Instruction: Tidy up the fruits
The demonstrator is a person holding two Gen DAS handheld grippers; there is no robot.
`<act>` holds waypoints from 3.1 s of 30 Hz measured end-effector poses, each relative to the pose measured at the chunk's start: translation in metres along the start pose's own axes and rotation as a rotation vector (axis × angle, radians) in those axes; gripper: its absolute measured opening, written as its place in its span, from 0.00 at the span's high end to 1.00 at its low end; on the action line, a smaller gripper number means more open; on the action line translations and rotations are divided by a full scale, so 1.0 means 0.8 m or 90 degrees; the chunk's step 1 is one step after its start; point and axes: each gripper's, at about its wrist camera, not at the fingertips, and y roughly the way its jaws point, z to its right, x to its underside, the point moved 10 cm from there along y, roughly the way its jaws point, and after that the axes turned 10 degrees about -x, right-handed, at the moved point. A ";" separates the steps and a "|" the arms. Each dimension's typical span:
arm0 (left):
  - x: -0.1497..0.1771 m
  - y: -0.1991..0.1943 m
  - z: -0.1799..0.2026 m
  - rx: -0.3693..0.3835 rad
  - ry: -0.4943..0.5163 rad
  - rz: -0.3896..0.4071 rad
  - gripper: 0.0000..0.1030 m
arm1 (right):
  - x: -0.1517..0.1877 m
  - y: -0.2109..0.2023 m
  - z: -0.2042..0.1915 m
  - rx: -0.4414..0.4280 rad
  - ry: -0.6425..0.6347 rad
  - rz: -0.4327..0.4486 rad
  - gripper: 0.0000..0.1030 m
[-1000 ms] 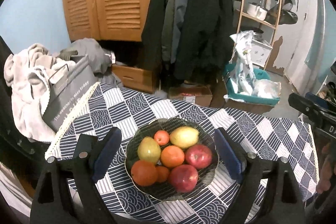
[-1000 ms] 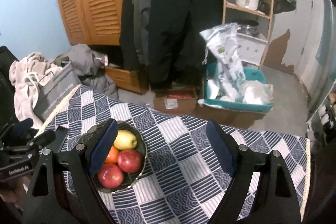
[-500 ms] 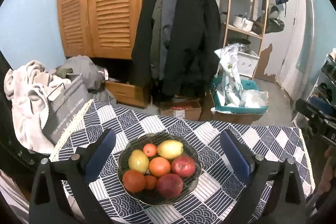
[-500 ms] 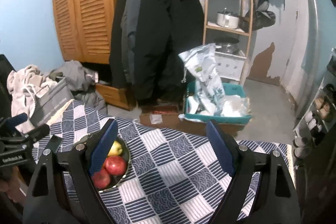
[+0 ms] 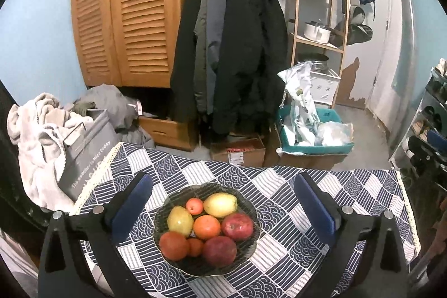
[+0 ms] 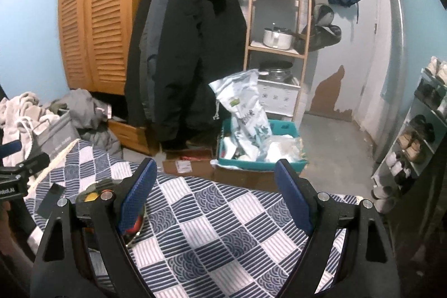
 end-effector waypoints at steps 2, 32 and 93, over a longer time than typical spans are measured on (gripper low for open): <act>-0.001 -0.001 0.002 0.003 -0.001 -0.002 0.01 | 0.001 0.001 0.004 0.000 0.004 -0.002 0.18; -0.001 -0.004 0.026 0.012 0.011 -0.002 0.01 | 0.024 0.005 0.027 0.010 0.008 -0.020 0.18; 0.000 -0.009 0.018 -0.013 0.001 -0.007 0.01 | 0.024 0.002 0.036 0.010 0.006 -0.022 0.18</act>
